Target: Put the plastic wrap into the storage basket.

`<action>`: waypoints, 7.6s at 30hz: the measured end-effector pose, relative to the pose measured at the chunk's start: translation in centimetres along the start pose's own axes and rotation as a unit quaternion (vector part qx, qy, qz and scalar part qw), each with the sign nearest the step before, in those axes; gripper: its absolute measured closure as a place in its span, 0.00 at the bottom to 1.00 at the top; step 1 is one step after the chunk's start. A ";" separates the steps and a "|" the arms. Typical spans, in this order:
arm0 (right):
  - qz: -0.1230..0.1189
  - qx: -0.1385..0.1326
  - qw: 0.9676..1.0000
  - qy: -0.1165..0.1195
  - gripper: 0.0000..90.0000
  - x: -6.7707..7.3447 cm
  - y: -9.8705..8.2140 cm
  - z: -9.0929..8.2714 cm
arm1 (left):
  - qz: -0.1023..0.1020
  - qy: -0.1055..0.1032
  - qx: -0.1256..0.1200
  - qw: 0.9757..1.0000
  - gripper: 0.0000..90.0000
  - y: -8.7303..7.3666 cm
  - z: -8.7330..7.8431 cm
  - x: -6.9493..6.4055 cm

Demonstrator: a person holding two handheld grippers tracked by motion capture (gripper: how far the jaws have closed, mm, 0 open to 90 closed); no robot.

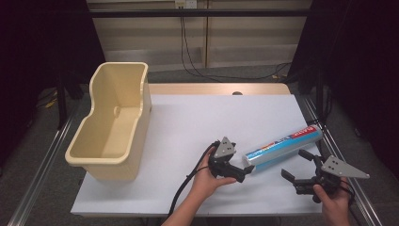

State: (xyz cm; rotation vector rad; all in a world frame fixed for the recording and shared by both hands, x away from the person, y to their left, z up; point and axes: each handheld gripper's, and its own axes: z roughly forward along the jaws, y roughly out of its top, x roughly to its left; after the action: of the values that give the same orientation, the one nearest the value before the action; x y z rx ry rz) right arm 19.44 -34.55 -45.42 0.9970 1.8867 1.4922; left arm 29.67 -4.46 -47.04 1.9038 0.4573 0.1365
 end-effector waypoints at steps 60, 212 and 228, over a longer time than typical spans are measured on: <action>-0.004 0.000 1.000 -0.004 0.01 -0.1 0.1 -0.2 | 0.054 -0.005 0.132 0.990 0.36 -0.3 2.3 -0.4; -0.012 0.009 1.000 0.011 0.01 0.4 0.1 0.7 | -0.097 0.032 0.429 0.897 0.36 3.6 -4.9 5.0; -0.013 0.006 1.000 0.012 0.01 0.4 0.2 0.7 | -0.140 0.066 0.425 0.892 0.36 8.2 -8.8 5.6</action>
State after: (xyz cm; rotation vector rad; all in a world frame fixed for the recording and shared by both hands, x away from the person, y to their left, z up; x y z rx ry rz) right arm 19.78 -33.78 -45.41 0.9609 1.9214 1.4865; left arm 34.12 2.82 -36.86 2.6572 0.9987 -0.1583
